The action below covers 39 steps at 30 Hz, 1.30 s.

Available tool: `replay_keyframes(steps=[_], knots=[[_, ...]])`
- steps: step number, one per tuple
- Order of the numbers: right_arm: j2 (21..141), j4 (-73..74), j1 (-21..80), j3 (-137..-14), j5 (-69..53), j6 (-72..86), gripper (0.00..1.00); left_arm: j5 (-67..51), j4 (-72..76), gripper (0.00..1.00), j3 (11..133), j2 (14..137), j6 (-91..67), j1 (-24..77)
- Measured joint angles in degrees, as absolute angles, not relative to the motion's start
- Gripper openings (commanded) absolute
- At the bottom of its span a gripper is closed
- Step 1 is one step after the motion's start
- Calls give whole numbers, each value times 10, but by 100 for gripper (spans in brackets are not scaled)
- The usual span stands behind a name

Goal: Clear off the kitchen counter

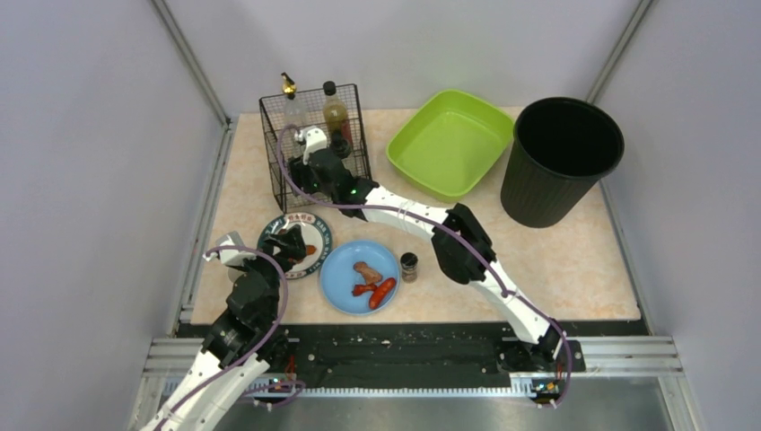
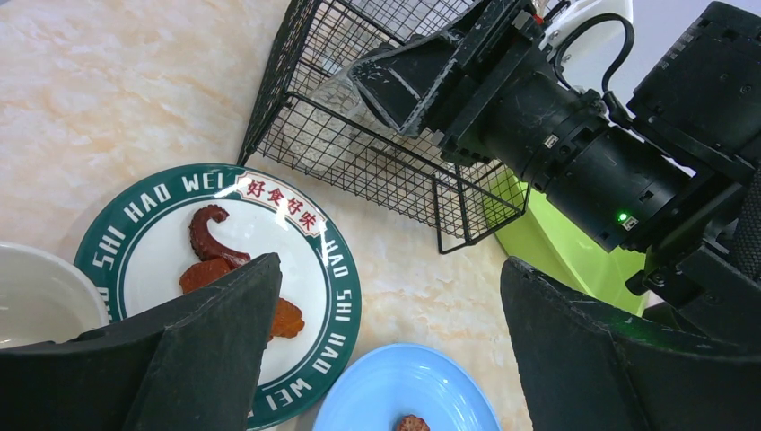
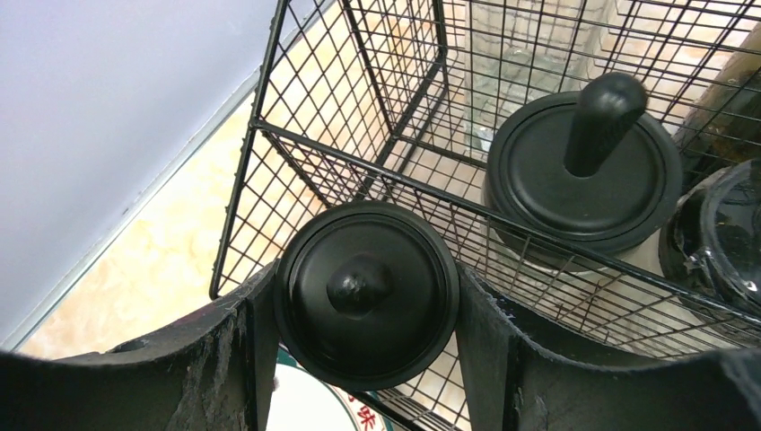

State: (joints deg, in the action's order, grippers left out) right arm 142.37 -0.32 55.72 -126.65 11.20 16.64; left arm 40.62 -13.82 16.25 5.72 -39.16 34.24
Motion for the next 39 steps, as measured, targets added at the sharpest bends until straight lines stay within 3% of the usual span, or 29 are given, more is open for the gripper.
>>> replay_keyframes(steps=[4,24,33,39], knots=[[1428,-9,561,-1269,115,161,39,406,-138,96,163,57,-392,342],[1415,-23,576,-1244,163,100,76,410,-142,96,163,52,-393,342],[1336,-37,590,-1186,173,80,79,413,-143,95,163,52,-393,342],[1206,-75,595,-1052,191,75,80,415,-150,95,163,43,-393,342]])
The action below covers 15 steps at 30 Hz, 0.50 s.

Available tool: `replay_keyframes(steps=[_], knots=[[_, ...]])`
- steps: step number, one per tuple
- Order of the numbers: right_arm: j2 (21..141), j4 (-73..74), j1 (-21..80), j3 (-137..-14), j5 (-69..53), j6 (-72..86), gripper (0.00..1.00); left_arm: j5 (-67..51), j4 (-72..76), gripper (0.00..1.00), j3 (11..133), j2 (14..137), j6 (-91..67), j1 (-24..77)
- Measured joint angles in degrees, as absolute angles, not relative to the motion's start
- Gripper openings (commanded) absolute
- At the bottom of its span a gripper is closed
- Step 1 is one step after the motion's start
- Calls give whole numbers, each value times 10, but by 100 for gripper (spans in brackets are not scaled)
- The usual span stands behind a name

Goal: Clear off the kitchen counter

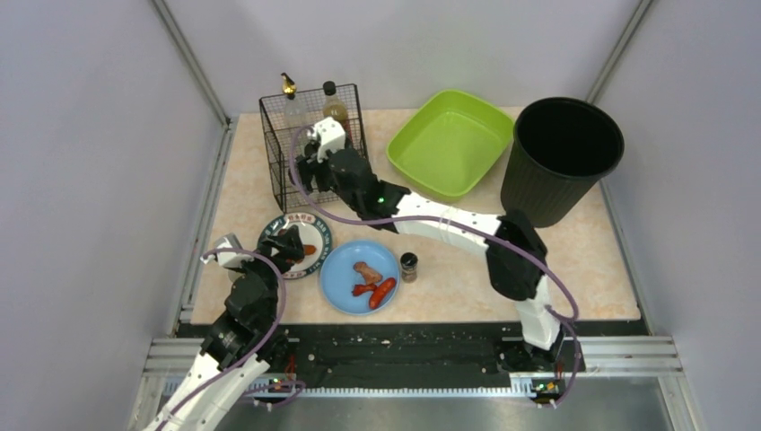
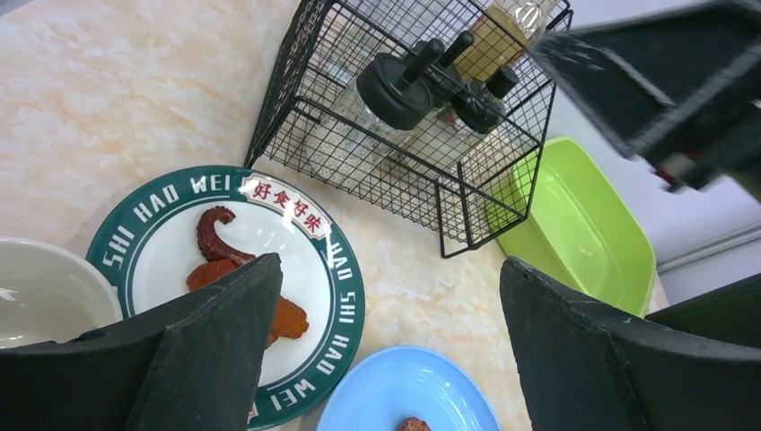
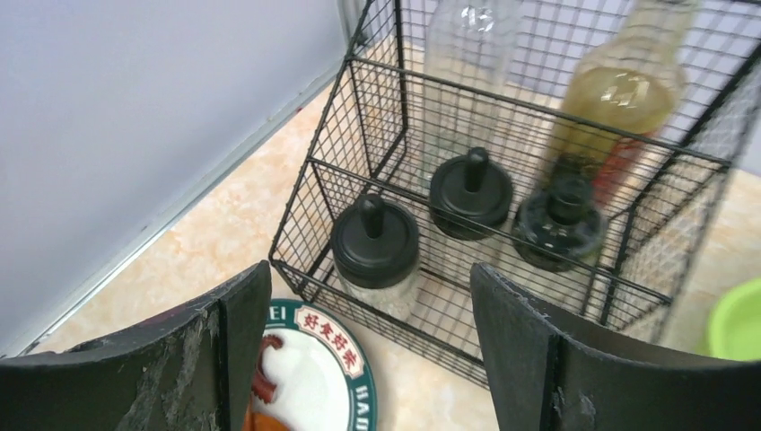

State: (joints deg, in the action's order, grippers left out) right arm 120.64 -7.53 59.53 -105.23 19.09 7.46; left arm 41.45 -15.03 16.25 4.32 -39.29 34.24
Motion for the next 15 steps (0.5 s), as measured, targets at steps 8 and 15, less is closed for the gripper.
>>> replay_keyframes(steps=[8,15], knots=[[1036,-108,595,-887,218,71,79,416,-151,95,163,39,-393,342],[926,-81,595,-792,228,70,79,417,-151,95,163,39,-393,342]])
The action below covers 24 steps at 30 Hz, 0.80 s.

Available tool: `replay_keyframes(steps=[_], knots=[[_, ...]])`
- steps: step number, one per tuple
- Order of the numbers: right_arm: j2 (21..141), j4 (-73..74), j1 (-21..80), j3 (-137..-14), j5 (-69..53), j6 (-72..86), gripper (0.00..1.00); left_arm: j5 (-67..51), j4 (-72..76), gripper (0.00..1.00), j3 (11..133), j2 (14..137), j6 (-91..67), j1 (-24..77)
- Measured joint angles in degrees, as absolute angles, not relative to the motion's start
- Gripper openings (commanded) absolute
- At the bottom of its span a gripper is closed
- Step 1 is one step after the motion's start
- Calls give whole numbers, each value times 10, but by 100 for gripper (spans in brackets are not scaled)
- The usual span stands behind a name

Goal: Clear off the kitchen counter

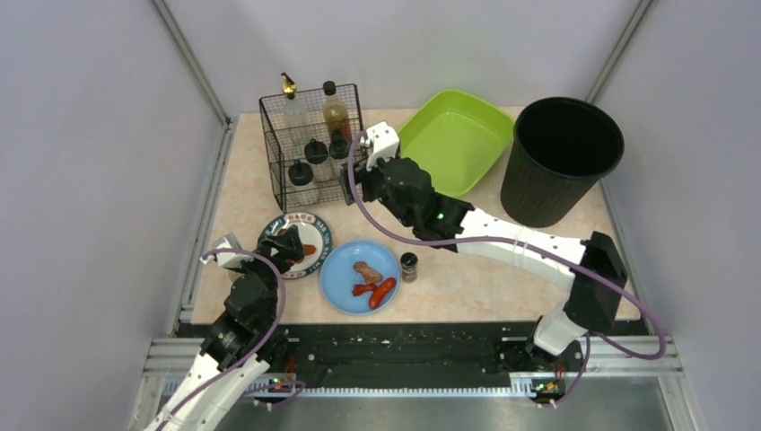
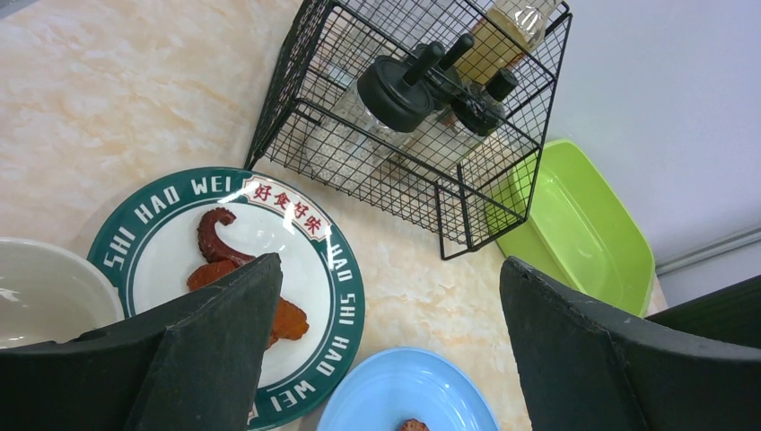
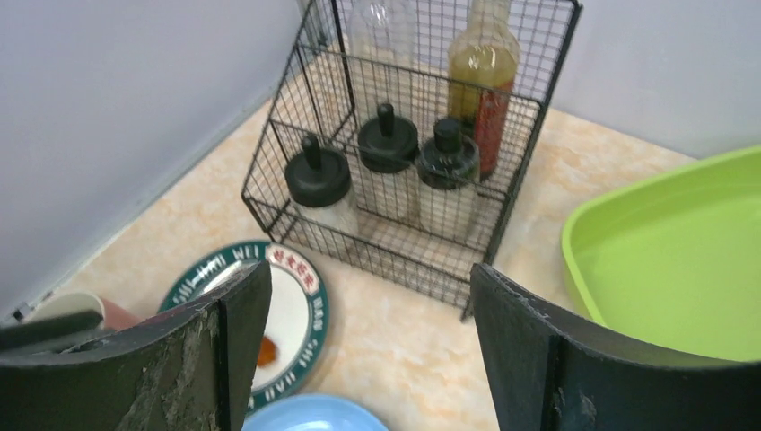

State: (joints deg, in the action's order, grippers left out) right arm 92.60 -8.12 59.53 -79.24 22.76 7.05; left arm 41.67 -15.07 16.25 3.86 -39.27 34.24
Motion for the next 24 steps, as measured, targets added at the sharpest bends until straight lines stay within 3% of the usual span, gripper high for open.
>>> replay_keyframes(steps=[11,24], knots=[[802,35,595,-646,239,92,78,416,-150,95,162,45,-392,342],[746,127,595,-529,218,162,78,406,-133,95,159,76,-393,342]])
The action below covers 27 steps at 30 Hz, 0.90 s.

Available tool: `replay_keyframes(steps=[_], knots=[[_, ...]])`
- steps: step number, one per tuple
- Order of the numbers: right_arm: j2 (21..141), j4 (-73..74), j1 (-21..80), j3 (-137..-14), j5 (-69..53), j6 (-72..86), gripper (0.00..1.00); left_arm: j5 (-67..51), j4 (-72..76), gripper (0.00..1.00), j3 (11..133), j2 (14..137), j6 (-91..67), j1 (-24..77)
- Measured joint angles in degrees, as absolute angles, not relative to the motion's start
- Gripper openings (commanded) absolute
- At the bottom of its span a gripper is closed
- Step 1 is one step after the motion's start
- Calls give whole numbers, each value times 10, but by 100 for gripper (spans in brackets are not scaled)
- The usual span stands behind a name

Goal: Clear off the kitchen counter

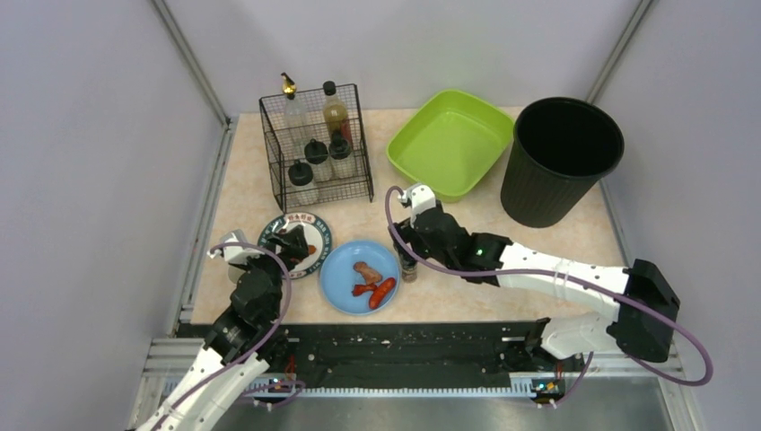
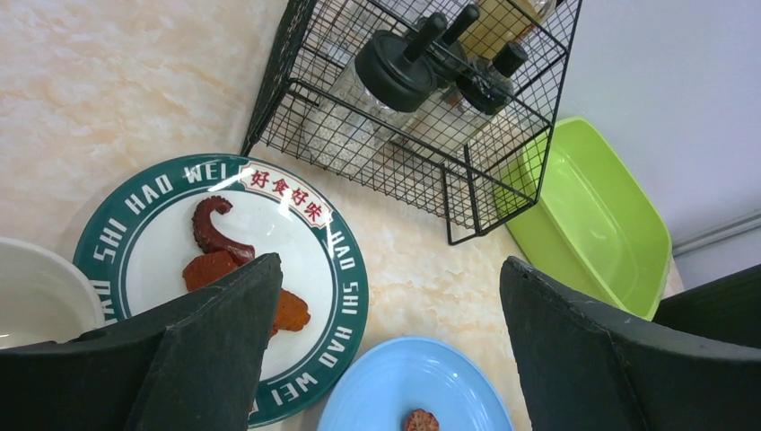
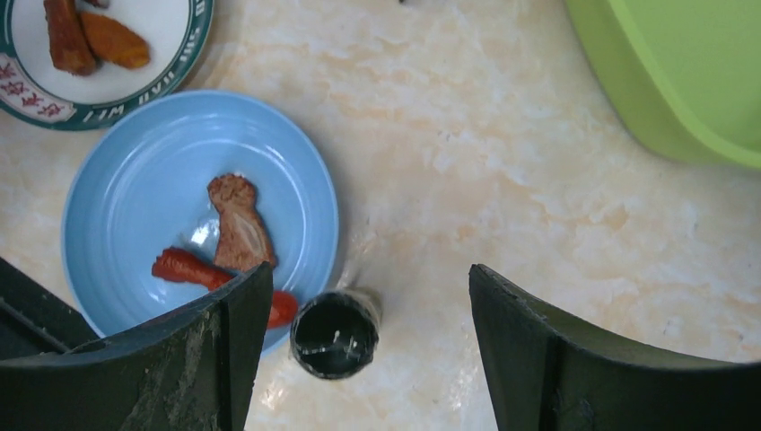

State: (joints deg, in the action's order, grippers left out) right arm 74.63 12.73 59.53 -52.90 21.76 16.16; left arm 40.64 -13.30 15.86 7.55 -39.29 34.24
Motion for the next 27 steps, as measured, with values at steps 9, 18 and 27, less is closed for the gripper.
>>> replay_keyframes(steps=[9,18,27], knots=[[710,133,595,-479,178,195,78,392,-130,95,158,88,-393,342],[710,126,595,-441,147,223,78,386,-129,95,158,88,-393,342],[711,110,600,-440,145,232,75,384,-126,95,158,90,-393,342]])
